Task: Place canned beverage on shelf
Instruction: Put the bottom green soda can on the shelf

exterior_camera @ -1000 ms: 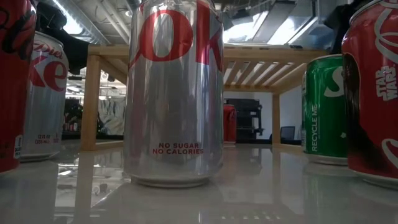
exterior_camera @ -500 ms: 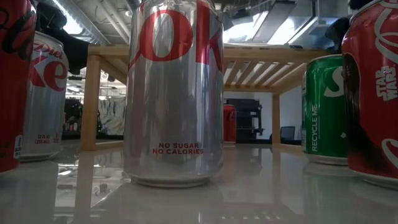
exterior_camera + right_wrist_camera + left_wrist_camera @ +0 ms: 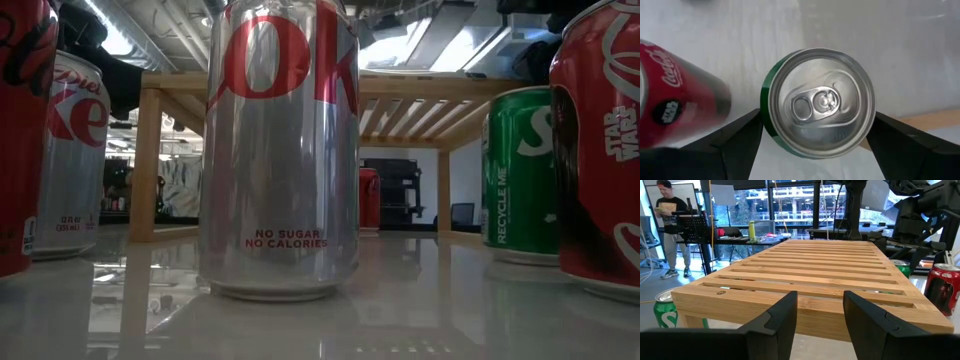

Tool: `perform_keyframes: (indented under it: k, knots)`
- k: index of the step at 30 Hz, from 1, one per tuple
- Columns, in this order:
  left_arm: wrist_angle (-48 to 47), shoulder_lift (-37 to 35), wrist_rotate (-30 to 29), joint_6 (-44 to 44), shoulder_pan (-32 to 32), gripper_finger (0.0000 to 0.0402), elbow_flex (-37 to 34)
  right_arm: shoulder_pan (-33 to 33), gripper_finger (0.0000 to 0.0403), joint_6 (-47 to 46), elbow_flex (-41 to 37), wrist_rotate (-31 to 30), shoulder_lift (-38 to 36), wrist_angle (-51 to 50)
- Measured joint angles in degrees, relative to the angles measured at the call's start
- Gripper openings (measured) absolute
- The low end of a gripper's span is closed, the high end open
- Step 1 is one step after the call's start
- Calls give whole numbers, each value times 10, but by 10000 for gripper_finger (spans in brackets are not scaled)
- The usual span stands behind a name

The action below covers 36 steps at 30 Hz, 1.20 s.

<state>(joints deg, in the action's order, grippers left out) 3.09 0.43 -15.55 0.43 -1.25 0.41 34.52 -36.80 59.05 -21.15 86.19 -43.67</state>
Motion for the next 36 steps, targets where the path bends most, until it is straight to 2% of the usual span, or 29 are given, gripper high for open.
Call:
perform_keyframes:
  k: [28,36]
  knots:
    - [0,0,0,0,0,151,0,0,331,13,0,-19,3,23]
    - [0,0,0,0,0,151,0,0,292,13,0,-16,3,23]
